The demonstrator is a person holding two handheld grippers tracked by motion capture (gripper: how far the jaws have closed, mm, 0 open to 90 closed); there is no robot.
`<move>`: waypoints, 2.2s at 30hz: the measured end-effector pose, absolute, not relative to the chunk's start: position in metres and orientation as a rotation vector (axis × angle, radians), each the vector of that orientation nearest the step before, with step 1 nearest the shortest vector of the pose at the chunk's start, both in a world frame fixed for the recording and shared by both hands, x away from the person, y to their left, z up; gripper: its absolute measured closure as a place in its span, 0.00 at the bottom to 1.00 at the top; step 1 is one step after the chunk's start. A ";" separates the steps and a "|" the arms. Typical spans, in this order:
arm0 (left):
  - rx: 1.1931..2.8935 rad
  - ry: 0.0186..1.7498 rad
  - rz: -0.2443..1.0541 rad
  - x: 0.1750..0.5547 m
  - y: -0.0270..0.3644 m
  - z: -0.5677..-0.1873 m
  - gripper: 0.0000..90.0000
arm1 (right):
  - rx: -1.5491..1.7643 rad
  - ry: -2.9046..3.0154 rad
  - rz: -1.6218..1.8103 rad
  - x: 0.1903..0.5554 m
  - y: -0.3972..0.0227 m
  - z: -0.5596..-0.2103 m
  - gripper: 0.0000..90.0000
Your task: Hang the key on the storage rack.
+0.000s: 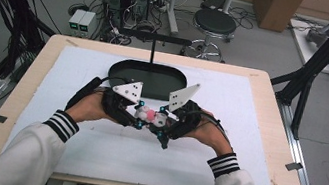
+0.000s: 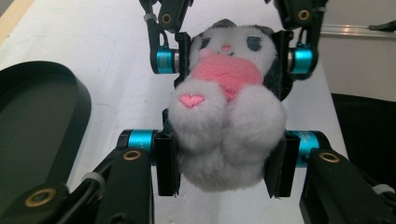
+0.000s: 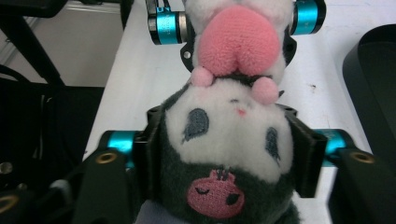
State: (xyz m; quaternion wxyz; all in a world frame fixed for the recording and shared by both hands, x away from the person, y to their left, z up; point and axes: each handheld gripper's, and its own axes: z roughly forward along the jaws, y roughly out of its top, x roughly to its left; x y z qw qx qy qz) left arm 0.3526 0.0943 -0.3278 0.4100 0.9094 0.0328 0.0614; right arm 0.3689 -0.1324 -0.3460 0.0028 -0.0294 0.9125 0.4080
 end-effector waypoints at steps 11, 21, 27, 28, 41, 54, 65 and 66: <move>2.248 0.178 0.233 0.353 0.106 -0.320 0.62 | 0.154 2.736 1.282 0.368 -0.142 -0.338 0.00; 2.157 0.303 0.316 0.359 0.126 -0.313 0.62 | 0.346 2.537 1.395 0.355 -0.191 -0.336 0.00; 2.116 0.439 0.350 0.364 0.132 -0.313 0.62 | 0.458 2.392 1.430 0.342 -0.221 -0.342 0.00; 2.098 0.459 0.351 0.365 0.134 -0.313 0.62 | 0.496 2.340 1.443 0.338 -0.231 -0.344 0.00; 1.982 0.648 0.467 0.373 0.164 -0.304 0.62 | 0.666 2.083 1.579 0.319 -0.280 -0.373 0.00; 1.897 0.748 0.535 0.377 0.184 -0.300 0.62 | 0.782 1.907 1.601 0.307 -0.310 -0.402 0.00; 1.827 0.847 0.640 0.379 0.200 -0.297 0.62 | 0.821 1.778 1.589 0.299 -0.324 -0.421 0.00; 1.823 0.855 0.642 0.379 0.202 -0.297 0.62 | 0.821 1.778 1.589 0.299 -0.324 -0.421 0.00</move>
